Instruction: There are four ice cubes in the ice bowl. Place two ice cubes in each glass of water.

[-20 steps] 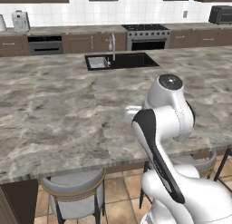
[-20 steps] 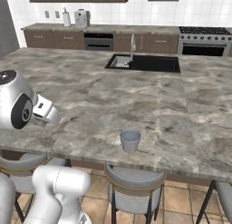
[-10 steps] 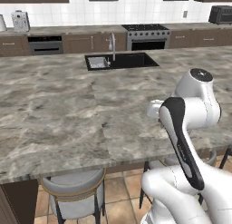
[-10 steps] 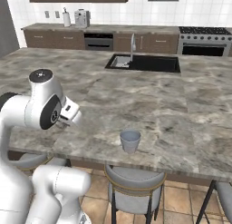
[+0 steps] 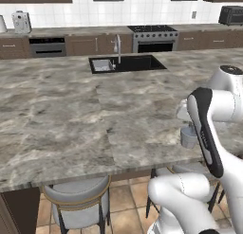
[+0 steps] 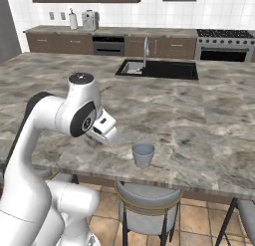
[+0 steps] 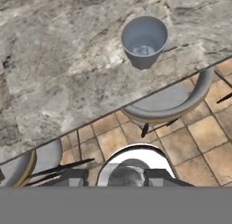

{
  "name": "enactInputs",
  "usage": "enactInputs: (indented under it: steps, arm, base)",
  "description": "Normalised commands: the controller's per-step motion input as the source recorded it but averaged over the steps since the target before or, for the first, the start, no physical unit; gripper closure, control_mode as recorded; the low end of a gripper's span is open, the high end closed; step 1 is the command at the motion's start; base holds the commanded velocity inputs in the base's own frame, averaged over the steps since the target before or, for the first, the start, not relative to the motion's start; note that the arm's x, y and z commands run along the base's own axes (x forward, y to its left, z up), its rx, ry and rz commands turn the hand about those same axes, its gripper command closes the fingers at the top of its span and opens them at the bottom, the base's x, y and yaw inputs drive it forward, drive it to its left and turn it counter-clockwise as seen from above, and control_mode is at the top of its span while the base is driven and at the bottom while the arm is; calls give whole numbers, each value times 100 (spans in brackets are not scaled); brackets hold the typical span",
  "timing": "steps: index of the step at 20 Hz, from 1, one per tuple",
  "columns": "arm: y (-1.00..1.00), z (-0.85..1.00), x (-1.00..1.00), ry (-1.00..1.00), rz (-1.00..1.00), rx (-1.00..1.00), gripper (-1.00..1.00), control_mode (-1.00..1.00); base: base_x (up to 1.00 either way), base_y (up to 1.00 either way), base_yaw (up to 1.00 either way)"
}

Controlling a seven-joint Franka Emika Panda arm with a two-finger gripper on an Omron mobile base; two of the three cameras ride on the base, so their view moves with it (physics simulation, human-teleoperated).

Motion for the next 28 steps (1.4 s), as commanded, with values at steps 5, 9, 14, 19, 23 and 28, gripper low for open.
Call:
enactInputs:
  steps: [5,9,14,19,23,28]
  arm:
    - [-75,-4,0,18,-15,0,100,-100]
    - [-17,-15,0,3,-6,-6,100,-100]
    - [-1,-13,31,-10,0,-7,100,-100]
    - [0,0,44,0,0,0,100,-100]
    - [-3,0,40,0,0,0,100,-100]
    - [-13,0,54,0,0,0,100,-100]
  base:
    - [0,0,0]
    - [0,0,0]
    - [0,0,0]
    - [0,0,0]
    - [0,0,0]
    - [0,0,0]
